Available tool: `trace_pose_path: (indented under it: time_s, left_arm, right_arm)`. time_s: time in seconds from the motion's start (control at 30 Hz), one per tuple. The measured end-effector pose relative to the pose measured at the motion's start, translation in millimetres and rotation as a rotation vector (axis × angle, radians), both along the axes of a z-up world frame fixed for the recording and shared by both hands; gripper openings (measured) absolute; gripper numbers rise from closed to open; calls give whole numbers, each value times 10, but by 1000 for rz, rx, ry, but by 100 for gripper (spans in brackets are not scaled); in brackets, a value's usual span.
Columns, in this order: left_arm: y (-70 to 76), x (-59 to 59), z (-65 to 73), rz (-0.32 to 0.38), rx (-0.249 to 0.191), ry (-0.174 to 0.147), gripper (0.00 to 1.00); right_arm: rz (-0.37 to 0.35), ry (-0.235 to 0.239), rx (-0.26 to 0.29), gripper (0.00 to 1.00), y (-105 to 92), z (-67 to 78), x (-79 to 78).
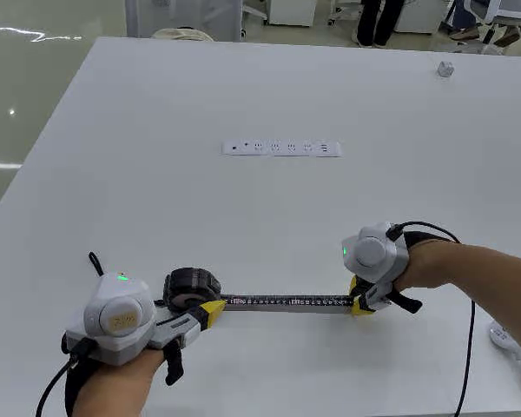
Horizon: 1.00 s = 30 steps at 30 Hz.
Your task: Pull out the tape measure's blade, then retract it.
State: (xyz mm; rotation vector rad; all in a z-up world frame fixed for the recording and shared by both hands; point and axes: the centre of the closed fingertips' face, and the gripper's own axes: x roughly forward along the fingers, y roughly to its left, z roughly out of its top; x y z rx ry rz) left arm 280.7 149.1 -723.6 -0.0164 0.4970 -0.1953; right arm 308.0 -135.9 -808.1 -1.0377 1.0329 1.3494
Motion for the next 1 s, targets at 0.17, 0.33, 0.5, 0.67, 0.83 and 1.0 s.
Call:
trace_pose_path:
  time_s: [0.17,0.33,0.5,0.67,0.83,1.0]
  left_arm:
    - [-15,34,-56,4,11,10,100]
    - [-10,94,-82,24,18,8,100]
    - [-74,161,-117,53,-24,10,100]
    - [-76,189,-177,70,-15,29,99]
    - [-69,214,-212,116,-57,63,95]
    - [-71,229,-279,128,-31,92,89]
  right_arm:
    - [2,2,-15,16,29,-10,13]
    - [-46,9,-44,15,20,-21,29]
    - [-31,18,-83,15,29,-31,32]
    - [-32,30,-91,15,15,-27,29]
    - [-48,36,-88,16,14,-28,38]
    - [-96,36,-114,15,19,-31,42]
